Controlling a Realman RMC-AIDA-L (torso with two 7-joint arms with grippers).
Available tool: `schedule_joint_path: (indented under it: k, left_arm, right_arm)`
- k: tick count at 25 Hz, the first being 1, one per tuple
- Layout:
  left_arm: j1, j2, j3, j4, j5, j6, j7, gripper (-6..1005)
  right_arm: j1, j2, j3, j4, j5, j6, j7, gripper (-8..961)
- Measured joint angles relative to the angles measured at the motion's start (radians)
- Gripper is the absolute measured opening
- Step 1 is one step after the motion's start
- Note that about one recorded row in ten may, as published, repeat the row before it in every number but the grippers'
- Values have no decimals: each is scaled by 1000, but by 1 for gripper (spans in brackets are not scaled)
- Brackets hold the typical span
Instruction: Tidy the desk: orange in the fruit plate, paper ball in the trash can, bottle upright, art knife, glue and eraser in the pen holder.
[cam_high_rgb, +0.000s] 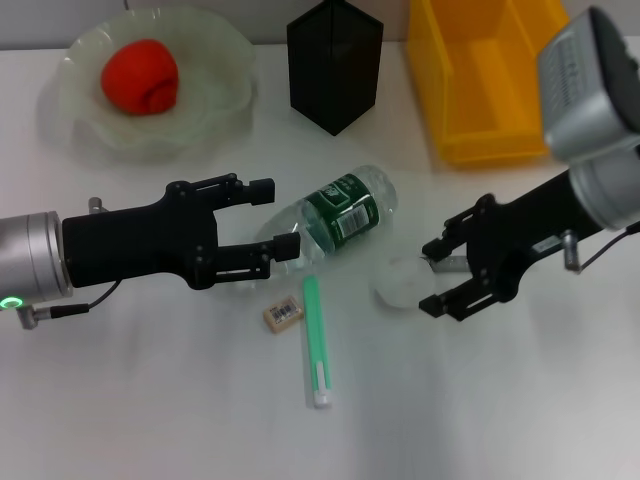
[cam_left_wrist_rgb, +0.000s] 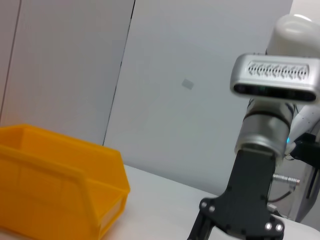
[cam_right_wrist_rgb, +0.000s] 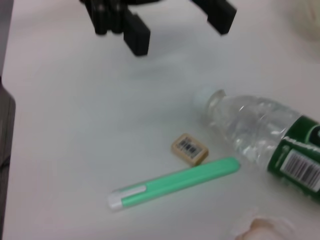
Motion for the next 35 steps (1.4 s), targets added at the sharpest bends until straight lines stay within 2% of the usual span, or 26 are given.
schedule_joint_path:
  k: [18,26,31,35]
  left_arm:
    - [0,0,0,-8,0,1,0,799]
    - [-6,0,0,-8,0,-3,0,799]
    - [-8,3,-1,-8,0,-3,2,799]
    - [-10,4,-1,-8,0,-5,2,799]
  right_arm:
    - [-14,8,-160,60,8,222,-25,703]
    - [-4,9,-200,77,21,247,-24,701]
    - [-2,7,-191,71,21,246,-19,540]
    - [-2,6,-179,57,23,233,-13,476]
